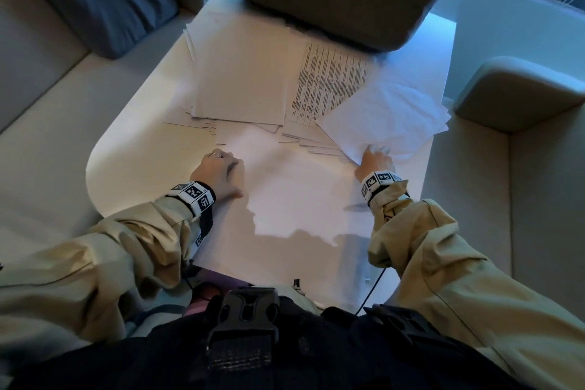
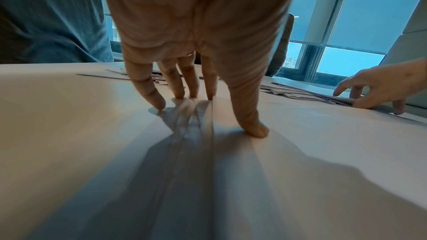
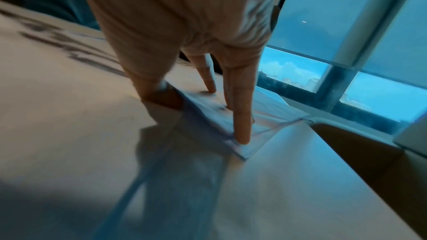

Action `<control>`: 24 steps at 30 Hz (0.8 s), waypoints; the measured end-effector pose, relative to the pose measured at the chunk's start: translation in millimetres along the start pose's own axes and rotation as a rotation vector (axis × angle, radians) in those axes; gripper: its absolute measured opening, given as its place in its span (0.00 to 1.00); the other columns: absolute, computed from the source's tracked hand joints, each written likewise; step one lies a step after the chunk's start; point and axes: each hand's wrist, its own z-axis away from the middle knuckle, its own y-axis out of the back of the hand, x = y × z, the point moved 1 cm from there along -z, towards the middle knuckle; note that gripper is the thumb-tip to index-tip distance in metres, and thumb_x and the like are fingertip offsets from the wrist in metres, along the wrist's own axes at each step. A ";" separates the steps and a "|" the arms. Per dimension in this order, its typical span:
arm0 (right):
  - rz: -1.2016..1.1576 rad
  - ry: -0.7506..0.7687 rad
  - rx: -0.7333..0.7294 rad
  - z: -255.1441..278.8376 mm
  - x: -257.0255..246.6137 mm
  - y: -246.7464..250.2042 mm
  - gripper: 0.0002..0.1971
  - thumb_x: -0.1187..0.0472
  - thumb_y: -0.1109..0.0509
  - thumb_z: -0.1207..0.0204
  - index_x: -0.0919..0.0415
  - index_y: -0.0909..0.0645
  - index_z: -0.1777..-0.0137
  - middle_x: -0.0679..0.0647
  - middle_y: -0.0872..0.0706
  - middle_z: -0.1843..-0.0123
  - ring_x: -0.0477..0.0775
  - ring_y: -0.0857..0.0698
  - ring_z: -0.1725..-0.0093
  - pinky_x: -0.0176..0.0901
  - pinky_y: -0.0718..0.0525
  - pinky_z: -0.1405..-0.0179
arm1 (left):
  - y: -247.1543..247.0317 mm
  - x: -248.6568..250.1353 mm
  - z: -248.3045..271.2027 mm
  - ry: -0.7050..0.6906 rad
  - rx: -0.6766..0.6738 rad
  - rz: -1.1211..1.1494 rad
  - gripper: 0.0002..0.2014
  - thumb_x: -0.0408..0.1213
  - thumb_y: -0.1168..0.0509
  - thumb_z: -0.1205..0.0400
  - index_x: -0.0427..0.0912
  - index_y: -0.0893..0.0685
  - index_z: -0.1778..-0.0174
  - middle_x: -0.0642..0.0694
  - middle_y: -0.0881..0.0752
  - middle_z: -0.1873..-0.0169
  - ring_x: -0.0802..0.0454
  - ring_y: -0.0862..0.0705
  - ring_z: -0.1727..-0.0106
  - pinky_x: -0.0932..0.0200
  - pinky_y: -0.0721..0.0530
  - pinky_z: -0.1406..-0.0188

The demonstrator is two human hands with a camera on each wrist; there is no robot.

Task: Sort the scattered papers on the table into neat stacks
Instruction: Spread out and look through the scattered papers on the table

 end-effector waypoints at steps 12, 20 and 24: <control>-0.222 0.008 0.343 48.5 23.0 67.6 0.15 0.69 0.44 0.20 0.57 0.19 0.41 0.60 0.18 0.43 0.68 0.17 0.47 0.48 0.29 0.58 | 0.4 0.8 -2.2 0.013 -0.006 -0.028 0.40 0.52 0.23 0.35 0.47 0.27 0.27 0.45 0.31 0.31 0.44 0.32 0.29 0.45 0.25 0.31; -0.731 0.433 0.409 102.4 24.3 108.5 0.08 0.67 0.33 0.20 0.64 0.12 0.50 0.48 0.15 0.58 0.45 0.19 0.58 0.36 0.27 0.58 | 23.9 33.2 -9.9 -0.156 0.245 0.247 0.34 0.44 0.23 0.29 0.38 0.27 0.29 0.39 0.28 0.31 0.41 0.26 0.32 0.49 0.29 0.30; -1.283 0.407 0.239 128.4 28.6 111.9 0.11 0.71 0.32 0.22 0.55 0.14 0.49 0.37 0.10 0.57 0.40 0.13 0.53 0.36 0.16 0.48 | 46.1 54.3 -14.9 -0.142 0.347 0.468 0.32 0.53 0.39 0.18 0.33 0.34 0.25 0.35 0.30 0.28 0.40 0.26 0.30 0.45 0.29 0.28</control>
